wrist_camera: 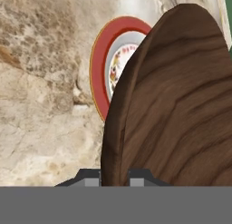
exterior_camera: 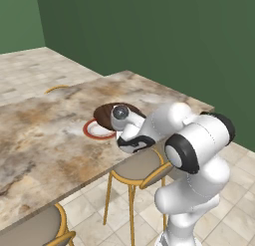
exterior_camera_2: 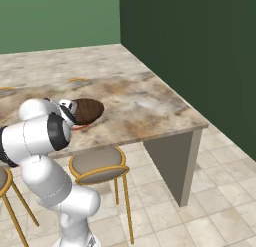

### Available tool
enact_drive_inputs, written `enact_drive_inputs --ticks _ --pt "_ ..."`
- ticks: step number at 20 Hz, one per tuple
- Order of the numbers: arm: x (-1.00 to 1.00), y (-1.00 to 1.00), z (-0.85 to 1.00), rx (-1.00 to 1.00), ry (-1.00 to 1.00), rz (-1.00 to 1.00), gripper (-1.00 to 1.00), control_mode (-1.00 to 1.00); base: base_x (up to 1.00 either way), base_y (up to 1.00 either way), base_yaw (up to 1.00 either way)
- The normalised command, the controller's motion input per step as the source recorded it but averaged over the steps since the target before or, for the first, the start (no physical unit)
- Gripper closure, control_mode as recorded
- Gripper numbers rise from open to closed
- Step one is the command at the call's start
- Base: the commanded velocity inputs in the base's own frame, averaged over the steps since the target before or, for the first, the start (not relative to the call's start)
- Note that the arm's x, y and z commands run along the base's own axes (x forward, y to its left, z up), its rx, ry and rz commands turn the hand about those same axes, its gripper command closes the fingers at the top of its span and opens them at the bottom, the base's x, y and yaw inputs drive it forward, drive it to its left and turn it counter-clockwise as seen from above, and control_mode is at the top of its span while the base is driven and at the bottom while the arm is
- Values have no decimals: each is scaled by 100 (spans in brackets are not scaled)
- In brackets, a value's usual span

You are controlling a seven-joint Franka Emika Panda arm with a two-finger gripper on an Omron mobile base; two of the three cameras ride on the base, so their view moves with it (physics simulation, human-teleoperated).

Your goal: Move the bowls from the cabinet to the plates on the dining table.

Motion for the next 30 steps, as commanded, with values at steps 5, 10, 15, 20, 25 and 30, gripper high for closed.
enact_drive_inputs --ticks 5,10,15,20,25,30 --pt "24 23 -26 0 0 8 100 -100 0 0 0" --pt "18 27 -46 -1 0 8 100 -100 0 0 0" --pt "26 13 -51 -7 0 7 100 -100 0 0 0" --pt "39 0 -38 -8 0 7 100 -100 0 0 0" --pt "38 0 -24 -7 0 7 100 -100 0 0 0" --pt "17 5 -4 0 0 7 100 -100 0 0 0"
